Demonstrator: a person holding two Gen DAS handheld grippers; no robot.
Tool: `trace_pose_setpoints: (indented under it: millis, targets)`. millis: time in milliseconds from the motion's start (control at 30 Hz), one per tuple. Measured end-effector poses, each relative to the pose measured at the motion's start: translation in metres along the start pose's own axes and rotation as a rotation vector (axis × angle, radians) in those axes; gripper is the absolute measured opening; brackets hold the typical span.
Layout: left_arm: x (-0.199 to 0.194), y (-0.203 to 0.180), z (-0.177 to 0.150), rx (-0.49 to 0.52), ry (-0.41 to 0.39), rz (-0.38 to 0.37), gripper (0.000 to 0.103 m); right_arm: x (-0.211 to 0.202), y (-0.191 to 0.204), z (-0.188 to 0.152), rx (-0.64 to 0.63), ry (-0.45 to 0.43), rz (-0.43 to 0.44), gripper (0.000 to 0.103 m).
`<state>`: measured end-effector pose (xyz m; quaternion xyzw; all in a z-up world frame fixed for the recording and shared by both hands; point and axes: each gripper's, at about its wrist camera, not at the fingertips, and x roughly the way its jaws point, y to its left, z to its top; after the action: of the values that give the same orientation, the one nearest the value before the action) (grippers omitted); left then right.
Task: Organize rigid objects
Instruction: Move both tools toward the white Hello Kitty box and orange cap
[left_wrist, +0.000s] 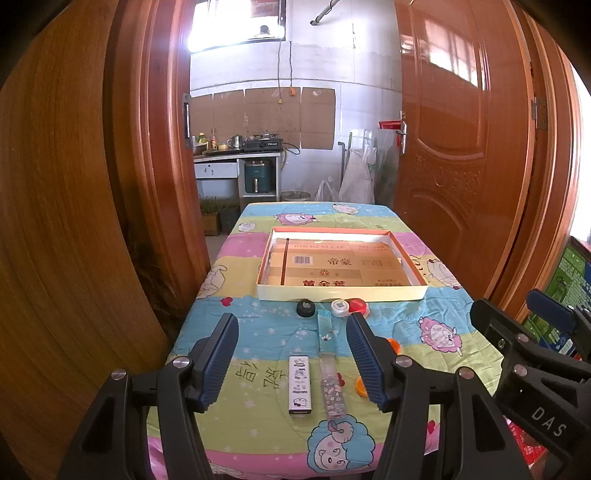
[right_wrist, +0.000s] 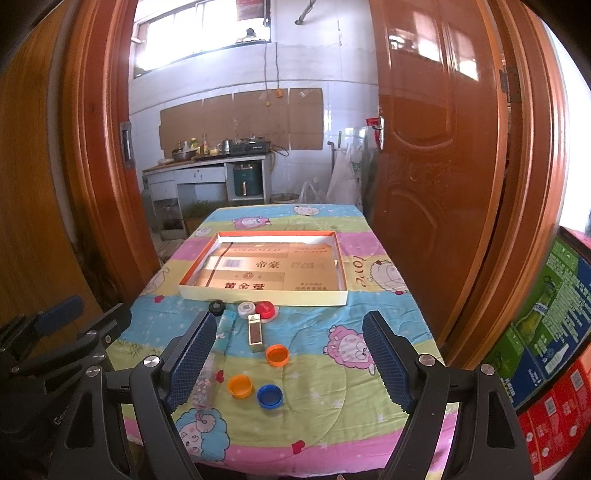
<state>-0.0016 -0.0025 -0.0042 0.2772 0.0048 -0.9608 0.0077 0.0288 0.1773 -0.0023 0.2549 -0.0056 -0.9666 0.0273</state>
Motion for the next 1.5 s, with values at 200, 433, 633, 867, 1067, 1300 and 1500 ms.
trace_pose_setpoints:
  millis: [200, 433, 633, 867, 1067, 1300, 1500]
  targets:
    - [-0.001, -0.001, 0.000, 0.002, -0.001, -0.001, 0.061, 0.000, -0.003, 0.000, 0.006, 0.001, 0.001, 0.083]
    - [-0.001, -0.001, 0.000, 0.002, 0.000, 0.000, 0.061, 0.001, -0.004, -0.001, 0.005, 0.002, 0.006, 0.083]
    - [0.002, 0.001, -0.001, -0.002, 0.003, -0.001, 0.061, 0.001, -0.005, -0.002, 0.005, 0.002, 0.004, 0.083]
    - [0.014, 0.016, -0.006, -0.019, 0.030, 0.024, 0.061, 0.005, -0.009, -0.005, 0.010, 0.001, 0.004, 0.083]
    - [0.026, 0.029, -0.013, -0.037, 0.051, 0.024, 0.061, 0.018, -0.025, -0.015, 0.038, 0.031, 0.010, 0.082]
    - [0.045, 0.032, -0.026, -0.046, 0.104, -0.015, 0.061, 0.033, -0.039, -0.027, 0.066, 0.071, 0.025, 0.082]
    - [0.067, 0.025, -0.039, -0.024, 0.146, -0.047, 0.061, 0.053, -0.043, -0.038, 0.092, 0.128, 0.044, 0.082]
